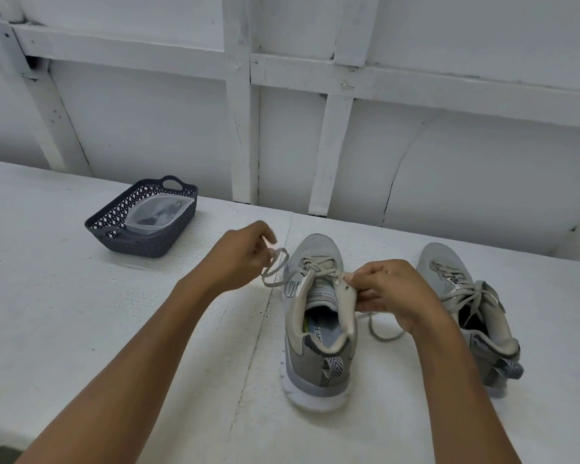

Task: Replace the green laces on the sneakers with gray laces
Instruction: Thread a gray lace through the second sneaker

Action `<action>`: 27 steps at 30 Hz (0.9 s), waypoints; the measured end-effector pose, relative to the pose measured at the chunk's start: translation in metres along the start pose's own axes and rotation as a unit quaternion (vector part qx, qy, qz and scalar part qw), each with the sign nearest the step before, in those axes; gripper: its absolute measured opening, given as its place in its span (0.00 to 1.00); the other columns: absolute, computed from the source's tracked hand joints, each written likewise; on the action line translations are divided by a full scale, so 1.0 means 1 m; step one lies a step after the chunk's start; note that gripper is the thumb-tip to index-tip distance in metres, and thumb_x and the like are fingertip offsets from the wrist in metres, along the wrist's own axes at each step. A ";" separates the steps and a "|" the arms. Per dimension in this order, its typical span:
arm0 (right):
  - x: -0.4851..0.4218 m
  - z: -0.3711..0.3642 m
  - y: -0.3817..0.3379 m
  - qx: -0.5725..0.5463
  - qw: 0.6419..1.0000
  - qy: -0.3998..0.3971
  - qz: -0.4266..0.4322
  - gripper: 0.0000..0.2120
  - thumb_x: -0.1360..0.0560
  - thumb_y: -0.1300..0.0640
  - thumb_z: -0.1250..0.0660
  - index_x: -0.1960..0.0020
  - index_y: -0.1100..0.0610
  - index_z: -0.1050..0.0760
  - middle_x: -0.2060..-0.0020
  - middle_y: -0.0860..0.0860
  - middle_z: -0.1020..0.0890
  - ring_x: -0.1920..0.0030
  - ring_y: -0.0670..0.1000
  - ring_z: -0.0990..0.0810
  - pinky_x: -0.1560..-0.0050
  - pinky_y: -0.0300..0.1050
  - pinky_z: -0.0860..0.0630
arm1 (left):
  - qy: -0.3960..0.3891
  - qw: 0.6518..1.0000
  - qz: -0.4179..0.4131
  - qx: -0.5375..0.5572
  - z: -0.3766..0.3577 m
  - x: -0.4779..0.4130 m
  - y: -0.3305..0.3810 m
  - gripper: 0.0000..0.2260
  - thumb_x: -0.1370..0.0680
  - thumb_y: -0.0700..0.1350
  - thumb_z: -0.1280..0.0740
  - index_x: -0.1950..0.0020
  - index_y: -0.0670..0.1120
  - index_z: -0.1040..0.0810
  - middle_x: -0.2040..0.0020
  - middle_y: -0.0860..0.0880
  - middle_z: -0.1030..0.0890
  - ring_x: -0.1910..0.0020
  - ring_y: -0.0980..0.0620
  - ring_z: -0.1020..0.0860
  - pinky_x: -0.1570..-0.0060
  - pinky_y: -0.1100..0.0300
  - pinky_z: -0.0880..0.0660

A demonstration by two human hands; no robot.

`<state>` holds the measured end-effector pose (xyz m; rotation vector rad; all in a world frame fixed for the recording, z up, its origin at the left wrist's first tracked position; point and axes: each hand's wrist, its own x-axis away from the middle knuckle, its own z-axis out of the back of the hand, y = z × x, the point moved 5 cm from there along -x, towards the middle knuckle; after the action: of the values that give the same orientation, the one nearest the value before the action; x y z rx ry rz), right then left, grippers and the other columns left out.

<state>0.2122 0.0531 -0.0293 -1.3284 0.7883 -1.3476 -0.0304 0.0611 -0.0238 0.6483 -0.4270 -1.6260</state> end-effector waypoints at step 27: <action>0.008 -0.002 0.001 -0.030 1.000 0.006 0.006 0.06 0.24 0.65 0.30 0.56 0.68 0.20 0.66 0.58 0.16 0.67 0.52 0.15 0.67 0.41 0.20 | 0.125 0.987 -0.033 -0.092 0.021 -0.002 0.061 0.06 0.20 0.47 0.33 0.51 0.49 0.16 0.51 0.53 0.17 0.52 0.51 0.20 0.51 0.52 0.23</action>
<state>0.2119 0.0449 -0.0278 -1.3600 0.8498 -1.3327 0.0037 0.0518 0.0303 0.7197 -0.0718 -1.5996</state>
